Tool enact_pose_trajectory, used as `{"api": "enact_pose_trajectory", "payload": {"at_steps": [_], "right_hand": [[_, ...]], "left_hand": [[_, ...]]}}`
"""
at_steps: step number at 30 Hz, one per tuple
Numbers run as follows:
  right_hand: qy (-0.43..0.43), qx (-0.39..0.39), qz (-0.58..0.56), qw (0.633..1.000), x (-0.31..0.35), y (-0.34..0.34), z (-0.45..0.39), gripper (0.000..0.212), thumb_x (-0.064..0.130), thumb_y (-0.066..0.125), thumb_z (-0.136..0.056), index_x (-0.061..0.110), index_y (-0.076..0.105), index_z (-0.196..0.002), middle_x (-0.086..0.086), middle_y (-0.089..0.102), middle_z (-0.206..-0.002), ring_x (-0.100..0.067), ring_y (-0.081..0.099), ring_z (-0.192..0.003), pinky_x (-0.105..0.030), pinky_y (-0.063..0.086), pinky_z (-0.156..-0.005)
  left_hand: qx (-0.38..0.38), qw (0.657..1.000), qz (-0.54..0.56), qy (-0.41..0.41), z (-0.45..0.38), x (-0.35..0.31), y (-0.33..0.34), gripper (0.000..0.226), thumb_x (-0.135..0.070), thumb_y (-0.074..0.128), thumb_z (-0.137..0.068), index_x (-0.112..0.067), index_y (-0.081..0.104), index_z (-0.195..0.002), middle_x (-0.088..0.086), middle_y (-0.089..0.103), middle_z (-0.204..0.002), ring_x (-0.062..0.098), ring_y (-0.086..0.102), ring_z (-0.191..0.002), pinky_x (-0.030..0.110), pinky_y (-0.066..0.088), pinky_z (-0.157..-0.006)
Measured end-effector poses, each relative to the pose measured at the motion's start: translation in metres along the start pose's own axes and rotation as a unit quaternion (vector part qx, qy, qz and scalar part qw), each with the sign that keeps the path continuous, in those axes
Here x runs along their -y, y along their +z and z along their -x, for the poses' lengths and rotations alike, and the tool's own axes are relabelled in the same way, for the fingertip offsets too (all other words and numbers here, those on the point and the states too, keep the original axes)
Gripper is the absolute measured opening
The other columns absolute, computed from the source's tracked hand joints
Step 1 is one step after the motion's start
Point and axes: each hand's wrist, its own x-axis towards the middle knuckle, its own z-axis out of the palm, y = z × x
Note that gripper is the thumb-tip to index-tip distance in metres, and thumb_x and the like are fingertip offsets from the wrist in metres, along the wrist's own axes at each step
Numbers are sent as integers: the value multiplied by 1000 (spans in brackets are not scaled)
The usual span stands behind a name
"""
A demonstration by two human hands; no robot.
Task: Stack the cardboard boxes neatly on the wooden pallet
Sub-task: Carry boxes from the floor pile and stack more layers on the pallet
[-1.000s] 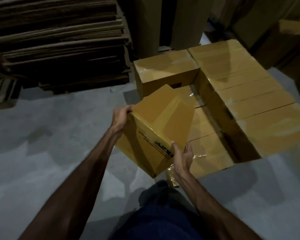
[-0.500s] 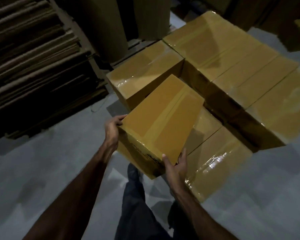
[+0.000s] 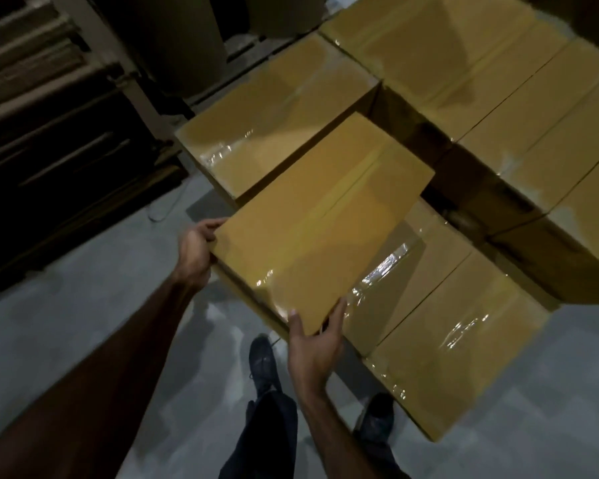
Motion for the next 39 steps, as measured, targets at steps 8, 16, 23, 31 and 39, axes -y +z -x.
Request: {"api": "enact_pose_trajectory", "payload": {"at_steps": [8,16,23,31,39], "right_hand": [[-18,48,26,998,-29,30,-37,105,27,85,-88,28,17,-168,26,47,-138,6,53,-120,-27,46,-110],[-9,100,21,995,-65,40,-78,101,17,79,-93,28,13,-168,3,42,-163,8,45,-128,-30,50,-110],[-27,118,77,990,-68,31,-110,89,25,75,-96,27,21,-167,4,42,-164,0,44,-130,-26,45,-106],[-33,120,119,985,-63,33,-141,85,32,72,-97,24,23,-166,1,47,-160,-20,60,-134,-37,52,-106],[-34,93,110,989,-47,42,-146,90,31,69,-94,26,16,-167,2,47,-161,-20,64,-128,-50,54,-107]], "left_hand": [[-42,998,-51,-1,-72,27,3,42,-12,41,-90,-12,75,-113,10,75,-110,31,69,-103,50,61,-82],[-47,998,-49,17,-115,70,6,32,-13,43,-99,-13,73,-112,10,75,-110,28,72,-105,47,62,-91],[-123,992,31,26,-128,114,13,68,-37,63,-88,-17,53,-152,10,59,-148,28,58,-133,51,48,-114],[-139,989,33,42,-114,109,25,37,-33,56,-82,-30,58,-119,7,63,-123,32,61,-116,61,51,-104],[-125,991,14,49,-137,95,31,36,-34,60,-78,-32,58,-115,8,65,-119,36,62,-115,65,52,-100]]}}
